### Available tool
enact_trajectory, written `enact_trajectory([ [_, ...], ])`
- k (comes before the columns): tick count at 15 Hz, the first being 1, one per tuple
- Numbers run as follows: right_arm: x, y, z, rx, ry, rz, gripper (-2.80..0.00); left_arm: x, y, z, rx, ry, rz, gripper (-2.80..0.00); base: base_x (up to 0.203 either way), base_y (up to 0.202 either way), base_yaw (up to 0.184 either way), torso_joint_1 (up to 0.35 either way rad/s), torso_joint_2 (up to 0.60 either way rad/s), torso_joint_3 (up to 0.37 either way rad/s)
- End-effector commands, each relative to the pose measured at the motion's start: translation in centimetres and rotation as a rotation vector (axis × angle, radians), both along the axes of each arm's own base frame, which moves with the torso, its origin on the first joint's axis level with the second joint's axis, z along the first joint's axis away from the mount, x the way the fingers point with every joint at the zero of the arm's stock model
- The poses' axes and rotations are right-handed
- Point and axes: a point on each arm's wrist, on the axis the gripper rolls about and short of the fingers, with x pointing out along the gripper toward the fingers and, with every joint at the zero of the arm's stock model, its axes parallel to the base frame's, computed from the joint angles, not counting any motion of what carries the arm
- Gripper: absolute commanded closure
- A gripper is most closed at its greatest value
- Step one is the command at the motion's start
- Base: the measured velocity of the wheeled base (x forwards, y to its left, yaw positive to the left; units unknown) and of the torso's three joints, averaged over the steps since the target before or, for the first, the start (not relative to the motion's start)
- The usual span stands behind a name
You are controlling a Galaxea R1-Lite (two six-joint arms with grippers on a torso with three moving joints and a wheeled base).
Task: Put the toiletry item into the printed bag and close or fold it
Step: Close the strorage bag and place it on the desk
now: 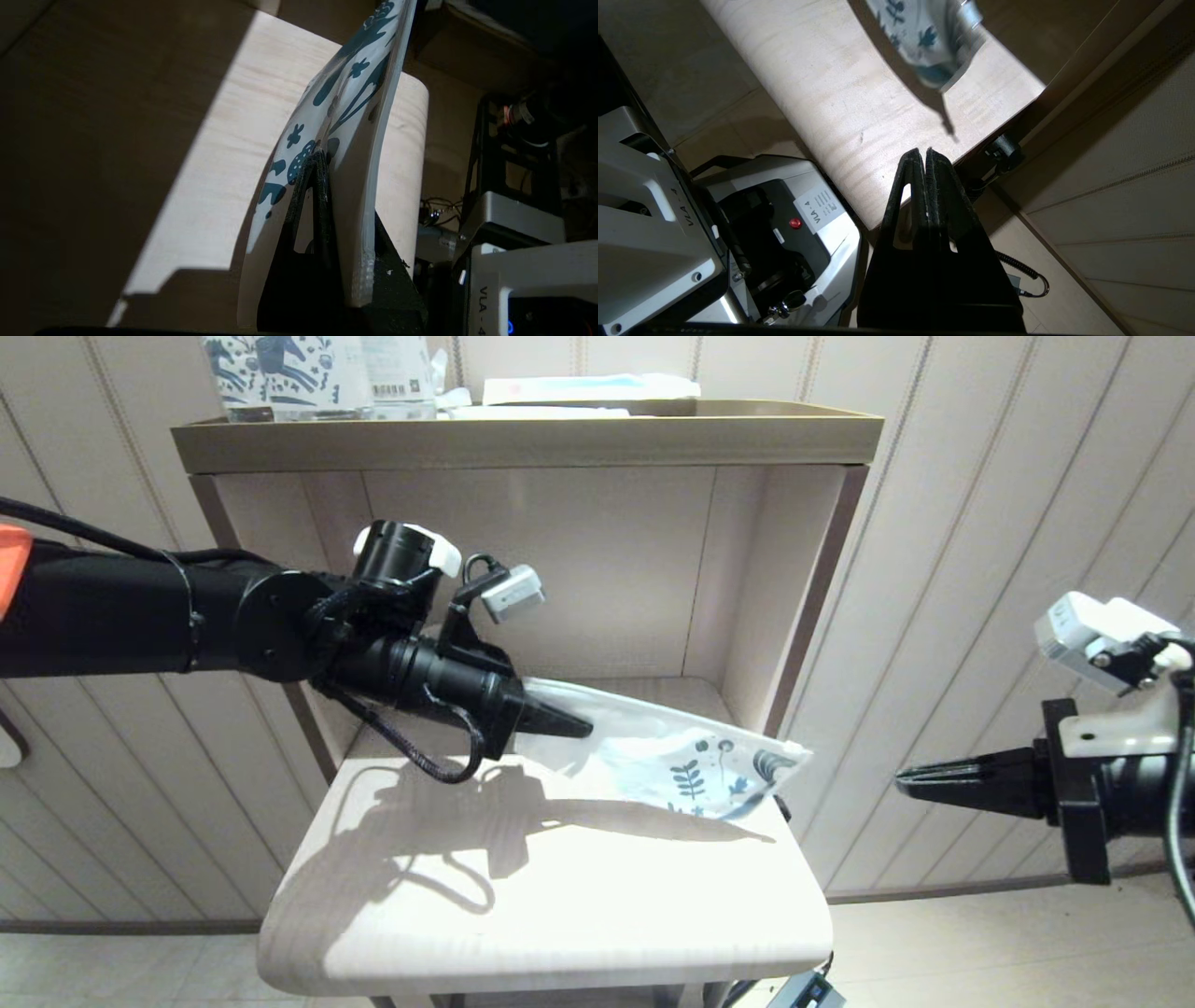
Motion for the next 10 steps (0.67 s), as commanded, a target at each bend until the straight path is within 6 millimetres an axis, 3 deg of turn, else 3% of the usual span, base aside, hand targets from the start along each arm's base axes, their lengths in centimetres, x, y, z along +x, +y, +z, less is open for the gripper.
enact_trajectory([
  [1,-0.6,0.0,0.0,0.002,-0.006,0.006,0.00,2.1,0.7,-0.6,-0.013,0.048,0.060,0.00,0.000,0.000,0.000,0.000,0.00,0.000],
  [5,-0.6,0.0,-0.4,0.001,0.005,0.009,0.00,3.5,0.9,-2.0,0.002,0.078,0.090,0.00,0.000,0.000,0.000,0.000,0.00,0.000],
  [6,-0.5,0.0,-0.4,0.001,0.008,0.009,0.00,3.5,0.9,-2.3,0.014,0.080,0.102,-2.80,0.000,0.000,0.000,0.000,0.00,0.000],
  [10,-0.5,0.1,-0.9,0.000,0.019,0.016,0.00,3.6,0.9,-2.2,0.018,0.072,0.106,-2.80,0.000,0.000,0.000,0.000,0.00,0.000],
])
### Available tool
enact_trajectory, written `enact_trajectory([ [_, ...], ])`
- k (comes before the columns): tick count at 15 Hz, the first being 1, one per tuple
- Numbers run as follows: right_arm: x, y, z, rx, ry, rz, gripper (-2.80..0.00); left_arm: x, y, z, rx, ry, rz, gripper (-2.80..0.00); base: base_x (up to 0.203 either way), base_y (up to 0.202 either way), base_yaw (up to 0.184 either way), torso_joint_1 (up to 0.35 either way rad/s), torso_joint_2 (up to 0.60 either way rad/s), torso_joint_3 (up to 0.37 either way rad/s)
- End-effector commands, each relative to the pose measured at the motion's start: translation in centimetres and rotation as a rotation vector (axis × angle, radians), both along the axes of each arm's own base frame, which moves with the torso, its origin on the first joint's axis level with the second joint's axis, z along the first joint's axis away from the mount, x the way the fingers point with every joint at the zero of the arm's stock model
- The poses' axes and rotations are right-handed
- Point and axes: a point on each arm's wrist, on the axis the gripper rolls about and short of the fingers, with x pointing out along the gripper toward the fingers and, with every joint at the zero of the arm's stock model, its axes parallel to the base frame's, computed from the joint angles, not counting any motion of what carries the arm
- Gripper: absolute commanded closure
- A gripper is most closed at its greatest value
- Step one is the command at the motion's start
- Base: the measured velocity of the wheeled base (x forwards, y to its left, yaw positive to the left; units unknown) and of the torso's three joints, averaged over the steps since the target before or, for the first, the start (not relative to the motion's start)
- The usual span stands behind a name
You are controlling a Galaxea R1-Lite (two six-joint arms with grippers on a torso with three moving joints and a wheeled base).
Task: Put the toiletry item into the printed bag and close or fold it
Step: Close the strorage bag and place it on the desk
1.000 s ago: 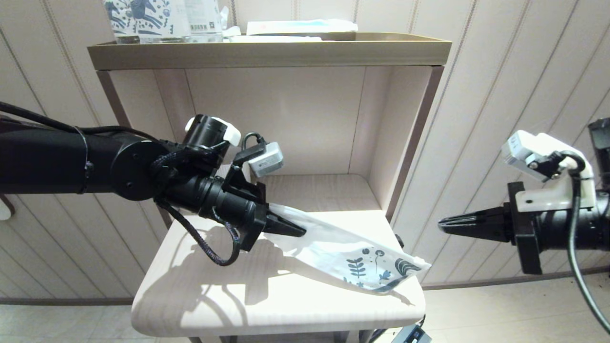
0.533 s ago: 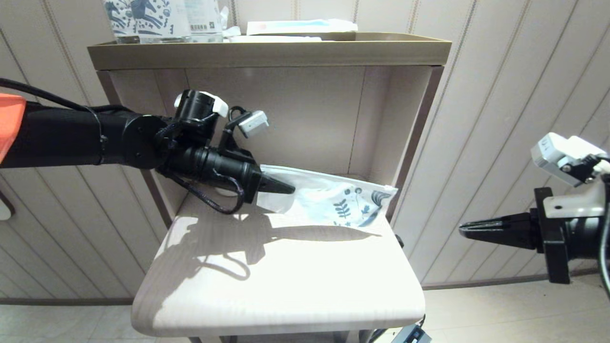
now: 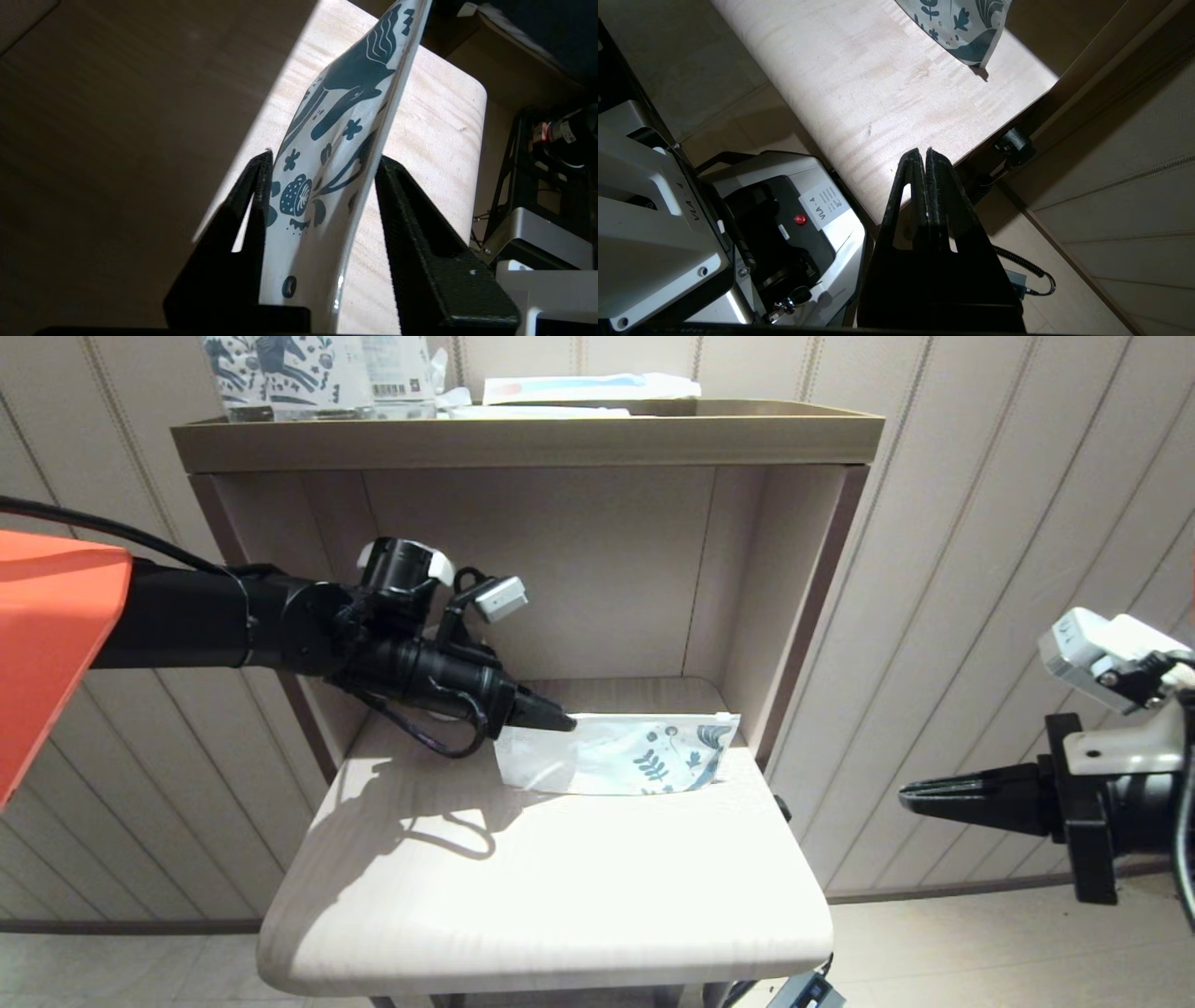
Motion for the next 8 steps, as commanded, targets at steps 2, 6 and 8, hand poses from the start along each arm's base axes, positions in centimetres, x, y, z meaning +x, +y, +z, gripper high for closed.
enact_trajectory([
  [2,-0.1,0.1,-0.5,-0.001,0.016,0.008,0.00,0.3,0.5,0.4,-0.007,-0.021,0.008,-2.80,0.000,0.000,0.000,0.000,0.00,0.000],
  [6,-0.1,0.1,-0.6,-0.001,0.021,0.010,0.00,0.2,1.9,3.8,-0.047,-0.116,0.048,-2.80,0.000,0.000,0.000,0.000,0.00,0.000],
  [8,-0.2,0.1,-0.6,-0.001,0.021,0.010,0.00,-0.6,2.8,5.3,-0.053,-0.148,0.068,0.00,0.000,0.000,0.000,0.000,0.00,0.000],
])
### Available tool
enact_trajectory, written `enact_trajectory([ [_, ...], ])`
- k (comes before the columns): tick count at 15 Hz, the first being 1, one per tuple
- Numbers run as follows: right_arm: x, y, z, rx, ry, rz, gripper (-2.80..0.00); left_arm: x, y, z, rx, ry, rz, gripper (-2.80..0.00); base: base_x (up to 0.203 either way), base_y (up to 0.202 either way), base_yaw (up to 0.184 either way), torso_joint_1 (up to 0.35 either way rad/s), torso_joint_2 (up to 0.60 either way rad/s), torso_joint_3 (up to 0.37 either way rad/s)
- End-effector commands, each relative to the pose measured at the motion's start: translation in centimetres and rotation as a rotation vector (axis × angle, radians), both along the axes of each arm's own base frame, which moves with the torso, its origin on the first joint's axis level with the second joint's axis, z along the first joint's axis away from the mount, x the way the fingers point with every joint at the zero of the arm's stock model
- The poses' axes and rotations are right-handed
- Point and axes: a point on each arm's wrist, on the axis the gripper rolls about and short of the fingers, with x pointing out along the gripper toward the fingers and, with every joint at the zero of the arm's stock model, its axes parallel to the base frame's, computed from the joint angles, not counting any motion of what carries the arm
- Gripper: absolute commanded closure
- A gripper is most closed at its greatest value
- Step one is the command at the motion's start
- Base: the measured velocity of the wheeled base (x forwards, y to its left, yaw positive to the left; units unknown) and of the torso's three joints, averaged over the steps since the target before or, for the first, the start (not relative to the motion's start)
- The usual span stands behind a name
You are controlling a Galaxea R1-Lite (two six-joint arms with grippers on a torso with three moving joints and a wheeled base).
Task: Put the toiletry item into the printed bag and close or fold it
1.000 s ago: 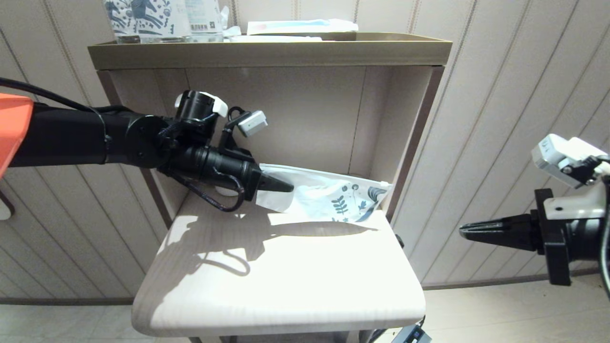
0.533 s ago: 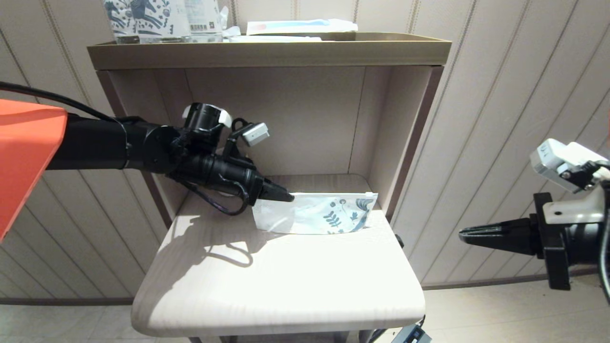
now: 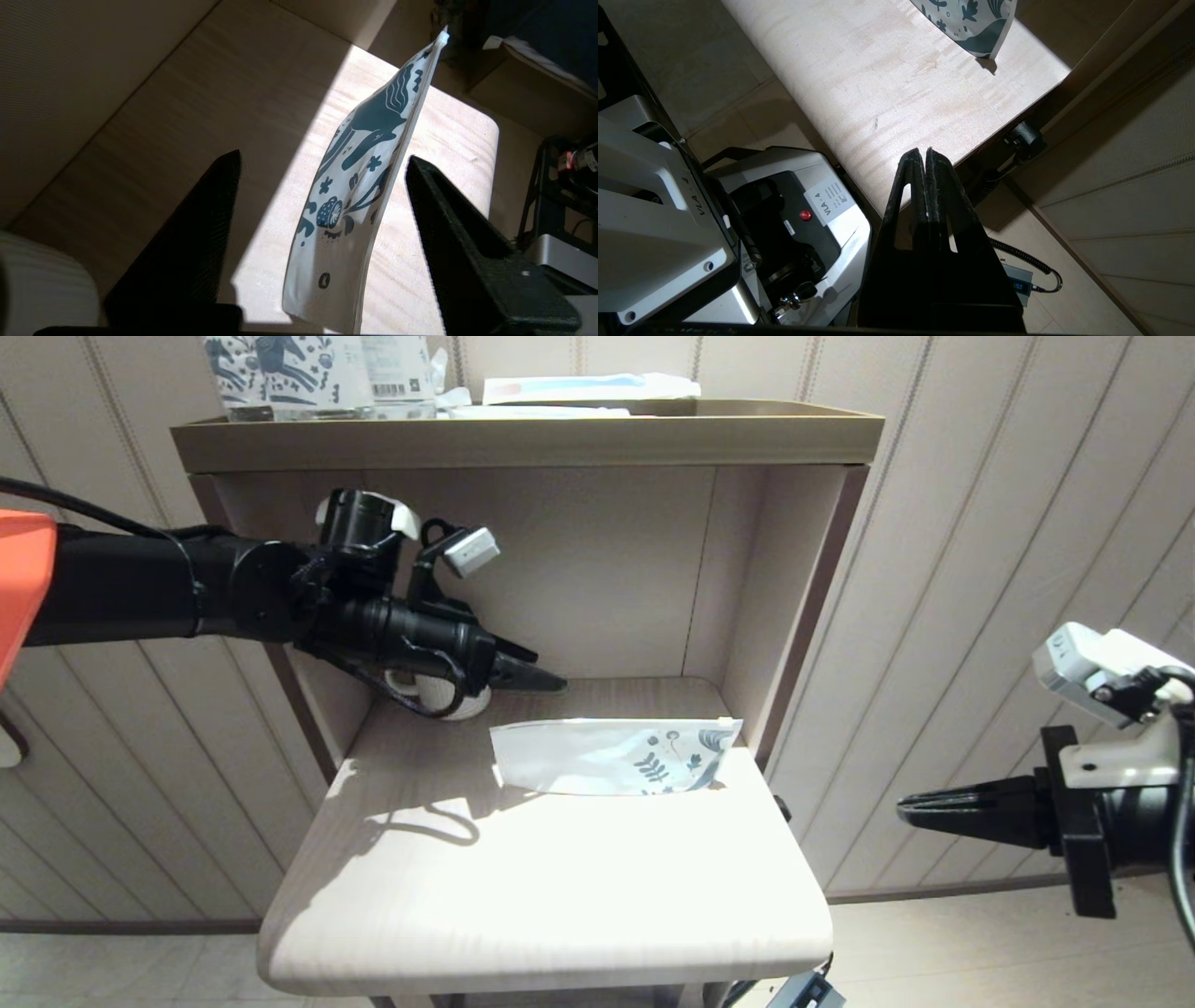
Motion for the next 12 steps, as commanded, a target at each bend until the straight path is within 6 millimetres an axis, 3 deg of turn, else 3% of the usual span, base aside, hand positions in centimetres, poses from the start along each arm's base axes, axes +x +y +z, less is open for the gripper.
enact_trajectory([
  [1,0.0,0.0,0.1,0.001,-0.004,0.005,0.00,-1.8,1.3,2.6,-0.013,-0.055,0.021,0.00,0.000,0.000,0.000,0.000,0.00,0.000],
  [3,-0.4,0.0,0.3,0.002,-0.019,0.005,0.00,-4.8,2.6,3.8,-0.007,-0.059,0.032,0.00,0.000,0.000,0.000,0.000,0.00,0.000],
  [6,-1.6,-0.3,0.9,0.016,-0.037,-0.016,0.00,-11.1,4.7,3.6,0.027,-0.010,0.035,0.00,0.000,0.000,0.000,0.000,0.00,0.000],
  [9,-5.0,-1.0,0.8,0.065,-0.037,-0.093,0.00,-19.0,7.4,4.2,0.037,-0.046,0.063,0.00,0.000,0.000,0.000,0.000,0.00,0.000],
  [12,-8.9,-1.8,-0.5,0.084,-0.027,-0.179,0.00,-26.2,9.9,2.1,0.055,-0.050,0.084,0.00,0.000,0.000,0.000,0.000,0.00,0.000],
])
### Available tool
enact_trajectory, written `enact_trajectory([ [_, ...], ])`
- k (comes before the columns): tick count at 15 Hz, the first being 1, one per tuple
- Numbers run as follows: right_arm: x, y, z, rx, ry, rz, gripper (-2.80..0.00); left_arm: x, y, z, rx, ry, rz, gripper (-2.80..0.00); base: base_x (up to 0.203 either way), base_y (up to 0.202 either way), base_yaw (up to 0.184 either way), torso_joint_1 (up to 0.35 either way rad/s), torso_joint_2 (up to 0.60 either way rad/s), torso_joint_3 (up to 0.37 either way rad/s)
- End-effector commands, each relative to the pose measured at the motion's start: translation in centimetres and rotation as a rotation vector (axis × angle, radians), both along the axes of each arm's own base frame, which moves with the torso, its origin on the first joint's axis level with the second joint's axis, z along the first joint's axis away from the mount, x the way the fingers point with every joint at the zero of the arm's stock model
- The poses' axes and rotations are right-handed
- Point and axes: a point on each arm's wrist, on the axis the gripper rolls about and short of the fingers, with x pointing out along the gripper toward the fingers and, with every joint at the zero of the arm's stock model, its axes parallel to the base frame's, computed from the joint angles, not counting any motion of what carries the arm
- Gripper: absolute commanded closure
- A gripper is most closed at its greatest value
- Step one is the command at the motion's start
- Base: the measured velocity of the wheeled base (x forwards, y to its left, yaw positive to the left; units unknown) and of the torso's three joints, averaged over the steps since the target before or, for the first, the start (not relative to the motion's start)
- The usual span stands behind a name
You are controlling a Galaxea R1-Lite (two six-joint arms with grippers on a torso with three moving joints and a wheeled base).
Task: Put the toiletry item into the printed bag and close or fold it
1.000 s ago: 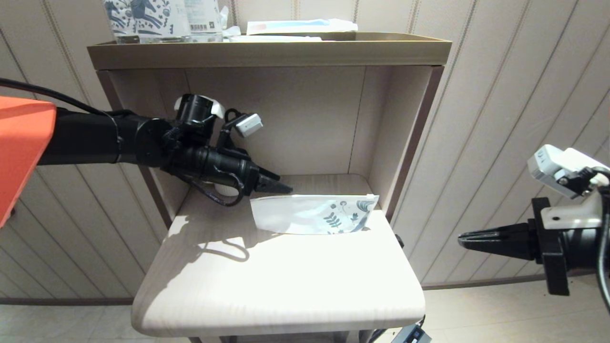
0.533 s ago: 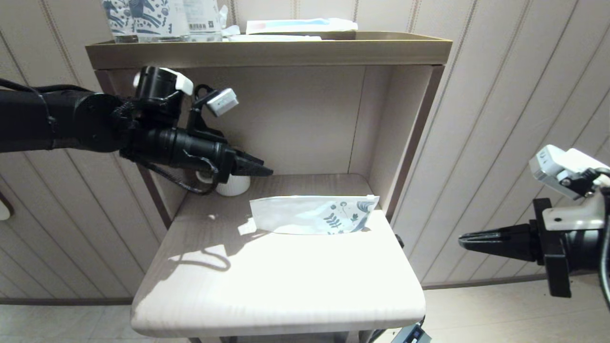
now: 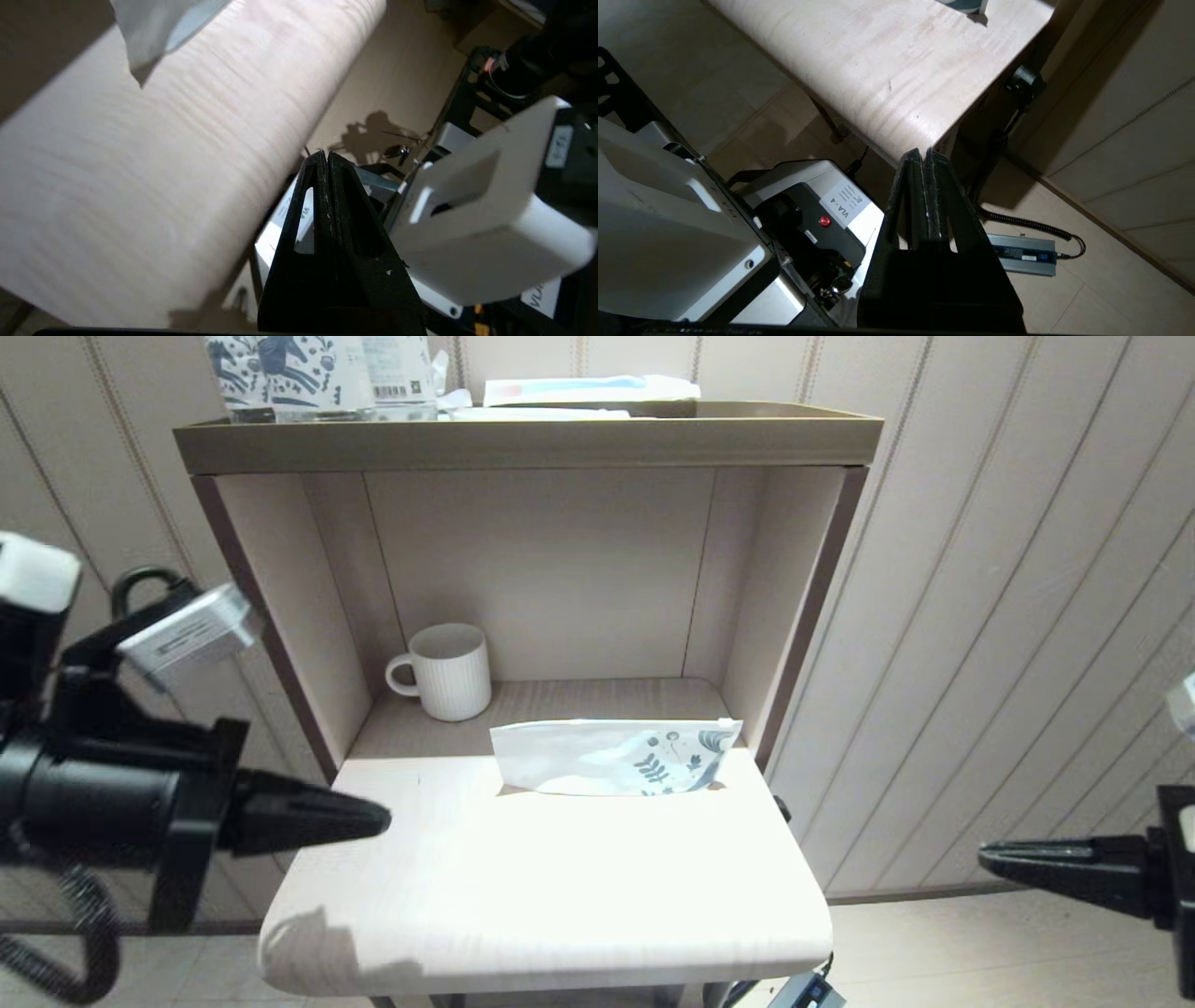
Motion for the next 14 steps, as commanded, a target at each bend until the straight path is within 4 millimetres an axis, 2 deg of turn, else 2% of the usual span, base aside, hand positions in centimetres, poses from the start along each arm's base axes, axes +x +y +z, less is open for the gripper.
enact_trajectory([
  [1,-4.1,-0.3,-0.5,0.006,-0.034,-0.038,0.00,-7.5,2.6,-0.3,-0.024,-0.102,0.007,0.00,0.000,0.000,0.000,0.000,0.00,0.000],
  [3,-7.0,-0.2,-1.1,0.032,-0.030,-0.077,0.00,-11.7,4.1,-0.9,-0.020,-0.156,0.046,0.00,0.000,0.000,0.000,0.000,0.00,0.000],
  [4,-8.5,-0.3,-1.3,0.059,-0.040,-0.154,0.00,-13.8,4.9,-1.2,-0.016,-0.201,0.107,0.00,0.000,0.000,0.000,0.000,0.00,0.000],
  [6,-11.3,-0.2,-2.5,0.087,-0.082,-0.329,0.00,-17.2,6.5,-2.5,0.011,-0.280,0.318,0.00,0.000,0.000,0.000,0.000,0.00,0.000],
  [7,-12.6,-0.1,-3.7,0.087,-0.112,-0.382,0.00,-18.2,7.1,-3.9,0.045,-0.299,0.460,0.00,0.000,0.000,0.000,0.000,0.00,0.000],
  [9,-14.3,0.2,-7.6,0.079,-0.111,-0.448,0.00,-18.9,7.7,-7.5,0.087,-0.250,0.695,0.00,0.000,0.000,0.000,0.000,0.00,0.000],
  [11,-14.0,0.0,-11.7,0.029,-0.031,-0.495,0.00,-19.3,7.7,-10.4,0.114,-0.239,0.886,0.00,0.000,0.000,0.000,0.000,0.00,0.000],
  [12,-13.6,-0.1,-12.8,0.009,-0.032,-0.522,0.00,-19.0,7.6,-11.4,0.138,-0.231,0.979,0.00,0.000,0.000,0.000,0.000,0.00,0.000],
  [14,-12.5,-0.6,-13.8,-0.026,-0.153,-0.638,0.00,-18.8,7.4,-13.6,0.170,-0.270,1.105,0.00,0.000,0.000,0.000,0.000,0.00,0.000],
])
